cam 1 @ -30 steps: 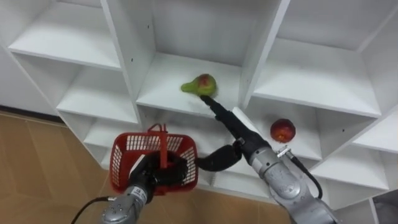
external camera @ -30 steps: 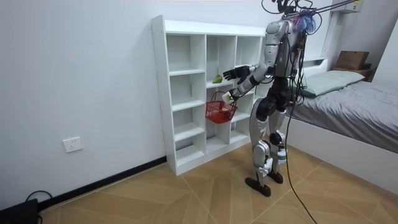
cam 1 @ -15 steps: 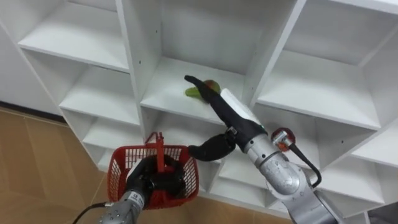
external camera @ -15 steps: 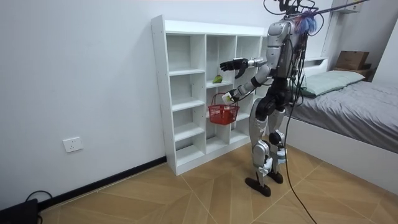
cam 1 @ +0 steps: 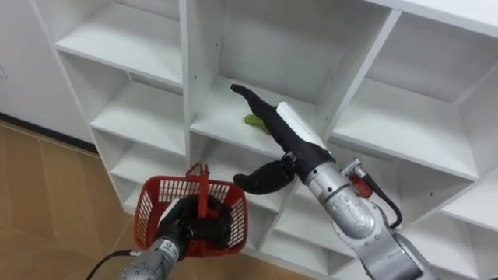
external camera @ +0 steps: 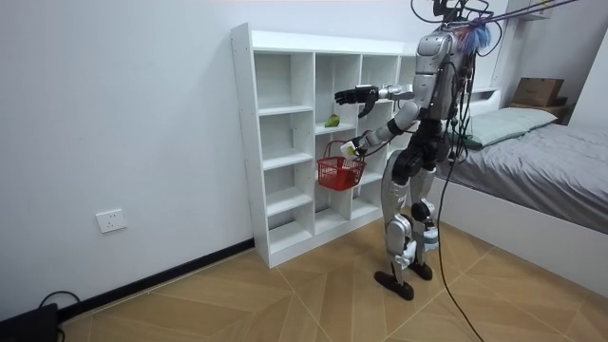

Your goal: Collect fruits from the closet

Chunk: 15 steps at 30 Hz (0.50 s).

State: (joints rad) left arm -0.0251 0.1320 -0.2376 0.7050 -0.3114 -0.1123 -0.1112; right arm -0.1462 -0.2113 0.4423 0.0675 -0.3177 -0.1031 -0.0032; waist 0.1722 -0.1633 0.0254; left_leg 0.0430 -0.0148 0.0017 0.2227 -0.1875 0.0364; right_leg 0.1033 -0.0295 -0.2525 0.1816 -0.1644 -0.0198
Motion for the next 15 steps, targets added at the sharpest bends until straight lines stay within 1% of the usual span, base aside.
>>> schedule_trajectory(ticks=[4, 6, 8, 11, 15], left_arm=[[-3, 46, 221, -42, 103, 1, -118, 100], [-2, 107, 323, -46, 455, 28, -132, 100], [2, 122, 418, -45, 923, 54, -162, 100], [6, 143, 465, -46, 1282, 289, -269, 100], [37, 166, 565, -68, 1285, 506, -404, 100]], right_arm=[[-256, -17, -224, 28, 15, -3, -185, 0], [-526, -37, -424, 318, 92, -104, -292, 0], [-999, -47, -770, 899, 116, -92, -338, 0], [-1277, -91, -969, 1193, 209, -75, -534, 0], [-1281, -134, -1154, 1242, 739, -60, -916, 0]], waist=[[7, -140, 3], [-39, -230, 19], [24, -352, 17], [22, -401, 2], [38, -500, 2]], left_leg=[[-23, -65, -177, -2, -3, 11], [-11, -93, -297, 28, -3, 12], [-26, -86, -338, 32, -5, 10], [-51, -82, -383, 55, -12, 13], [-137, -79, -488, 93, -16, 5]], right_leg=[[54, 2, -20, -12, -15, 25], [174, 20, -22, -127, -13, 24], [175, 36, -9, -126, -13, 24], [177, 21, -150, -119, -9, 29], [146, 23, -262, -127, -9, 31]], base=[[11], [16], [11], [7], [9]])
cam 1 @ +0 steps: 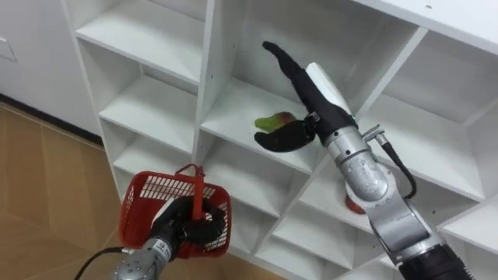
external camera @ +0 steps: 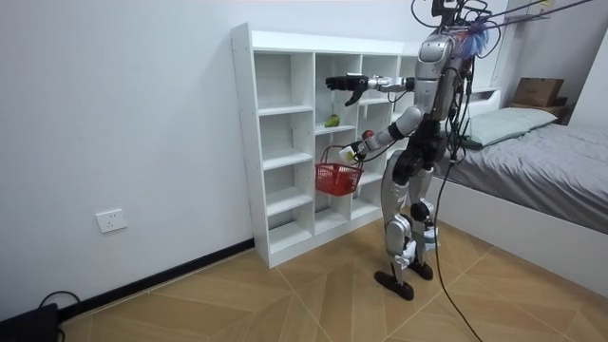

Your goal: Collect fruits from the closet

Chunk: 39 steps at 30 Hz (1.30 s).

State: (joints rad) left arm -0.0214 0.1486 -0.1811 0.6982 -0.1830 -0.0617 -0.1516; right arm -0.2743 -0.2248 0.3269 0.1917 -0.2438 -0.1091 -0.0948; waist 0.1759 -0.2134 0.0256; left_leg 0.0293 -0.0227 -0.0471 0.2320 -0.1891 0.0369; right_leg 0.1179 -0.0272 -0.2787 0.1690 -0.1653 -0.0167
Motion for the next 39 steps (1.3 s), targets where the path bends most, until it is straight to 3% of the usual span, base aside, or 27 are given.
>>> schedule_trajectory(ticks=[6, 12, 18, 21, 26, 33, 39], left_arm=[[-3, -10, 350, -508, 167, 208, -175, 100], [-13, -11, 418, -895, 409, 580, -183, 100], [-13, 72, 508, -880, 449, 1077, -387, 100], [-19, 100, 508, -876, 448, 1108, -387, 100], [-19, 130, 425, -705, 409, 1194, -386, 100], [-40, 83, 380, -471, 402, 1214, -372, 100], [-40, -6, 333, -293, 396, 1213, -323, 100]], right_arm=[[-449, -229, -376, 1148, 659, 27, -196, 0], [-1384, -239, -735, 1933, 1370, 463, -287, 0], [-1653, -364, -864, 2023, 1971, 541, -373, 0], [-1726, -368, -842, 2113, 2282, 679, -373, 0], [-2170, -370, -632, 3240, 2464, 750, -243, 0], [-2309, -359, -644, 4156, 2814, 775, -233, 0], [-2452, -336, -641, 4518, 2823, 735, -353, 0]], waist=[[10, -293, 3], [-30, -310, -1], [-29, -316, -2], [-17, -318, -1], [55, -285, 24], [291, -28, 190], [304, 58, 183]], left_leg=[[-444, -4, -193, 351, -75, -33], [-723, -28, -247, 453, -102, -12], [-755, -51, -360, 506, -103, -9], [-909, -53, -386, 607, -103, -10], [-1088, -64, -433, 703, -142, 2], [-1673, -70, -451, 979, -183, 21], [-2159, -74, -457, 1131, -177, 27]], right_leg=[[-203, 18, -235, 17, 1, 1], [-374, 13, -230, 16, 10, -12], [-398, 12, -229, 11, 11, -10], [-516, 3, -231, 14, 11, -11], [-608, -13, -261, 25, 11, -10], [-1055, 6, -272, 72, 40, -2], [-1556, 3, -283, 186, 39, -1]], base=[[13], [3], [4], [2], [2], [1], [2]])
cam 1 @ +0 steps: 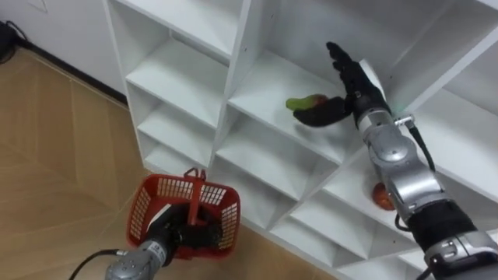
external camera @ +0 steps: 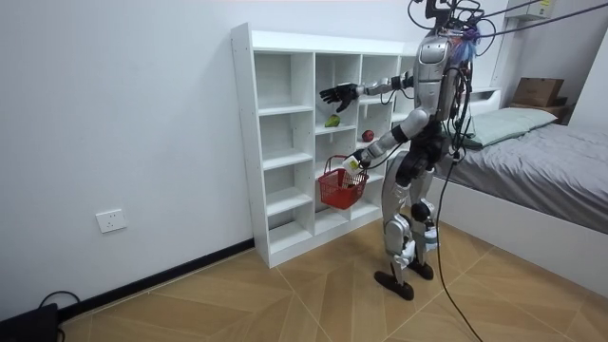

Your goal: Collect fruits from the closet

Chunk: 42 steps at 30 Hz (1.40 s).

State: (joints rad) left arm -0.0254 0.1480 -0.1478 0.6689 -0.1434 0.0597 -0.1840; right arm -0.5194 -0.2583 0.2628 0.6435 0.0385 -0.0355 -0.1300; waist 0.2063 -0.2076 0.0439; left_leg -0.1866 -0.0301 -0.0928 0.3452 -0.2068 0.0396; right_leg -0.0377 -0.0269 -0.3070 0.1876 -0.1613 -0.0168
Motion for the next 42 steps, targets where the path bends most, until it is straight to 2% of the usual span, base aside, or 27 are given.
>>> schedule_trajectory(ticks=[4, 8, 10, 14, 20, 29, 32, 42], left_arm=[[-38, -67, -140, 9, -149, 0, 68, 100], [-75, -365, -139, -3, -208, 0, 68, 100], [-76, -426, -140, -3, -208, 0, 68, 100], [-78, -477, -142, -2, -211, 6, 70, 100], [-148, -575, -146, -1, -210, 6, 33, 100], [-172, -573, -213, 1, -218, 35, 15, 100], [-216, -568, -213, 1, -219, 49, 20, 100], [-257, -465, -222, 34, -613, 52, 59, 100]], right_arm=[[-240, 130, 3, 524, 0, -305, -51, 0], [-502, 285, 2, 1311, -96, -280, -66, 0], [-502, 288, 2, 1438, -93, -272, -10, 0], [-502, 295, 1, 1596, -82, -276, 16, 0], [-501, 307, 0, 1683, -241, -279, 86, 0], [-513, 307, -3, 1771, -444, -282, 217, 0], [-522, 306, -3, 1770, -443, -296, 196, 0], [-862, 309, -1, 2549, -433, -372, 177, 0]], waist=[[-51, 113, 10], [-28, 414, -16], [30, 489, -45], [162, 492, -49], [169, 494, -50], [188, 499, -55], [190, 521, -98], [228, 527, -98]], left_leg=[[-10, -4, -18, -1, 1, 2], [-34, -22, -56, -73, 36, 25], [-127, -28, -72, -100, 86, 16], [-143, -12, -69, -249, 179, -18], [-148, -13, -58, -236, 184, -12], [-157, -8, -37, -236, 189, -7], [-219, -9, 1, -213, 226, 5], [-268, -26, -2, -238, 251, 19]], right_leg=[[-2, -10, -3, -4, 0, 1], [-27, -17, 10, -1, 20, 8], [-119, -30, 7, 6, 31, -7], [-211, -60, 7, 2, 59, -36], [-211, -56, 8, -2, 84, -35], [-239, -65, 38, 3, 92, -33], [-335, -73, 58, 14, 110, -35], [-355, -73, 6, 12, 133, -30]], base=[[0], [2], [2], [0], [0], [0], [-2], [0]])
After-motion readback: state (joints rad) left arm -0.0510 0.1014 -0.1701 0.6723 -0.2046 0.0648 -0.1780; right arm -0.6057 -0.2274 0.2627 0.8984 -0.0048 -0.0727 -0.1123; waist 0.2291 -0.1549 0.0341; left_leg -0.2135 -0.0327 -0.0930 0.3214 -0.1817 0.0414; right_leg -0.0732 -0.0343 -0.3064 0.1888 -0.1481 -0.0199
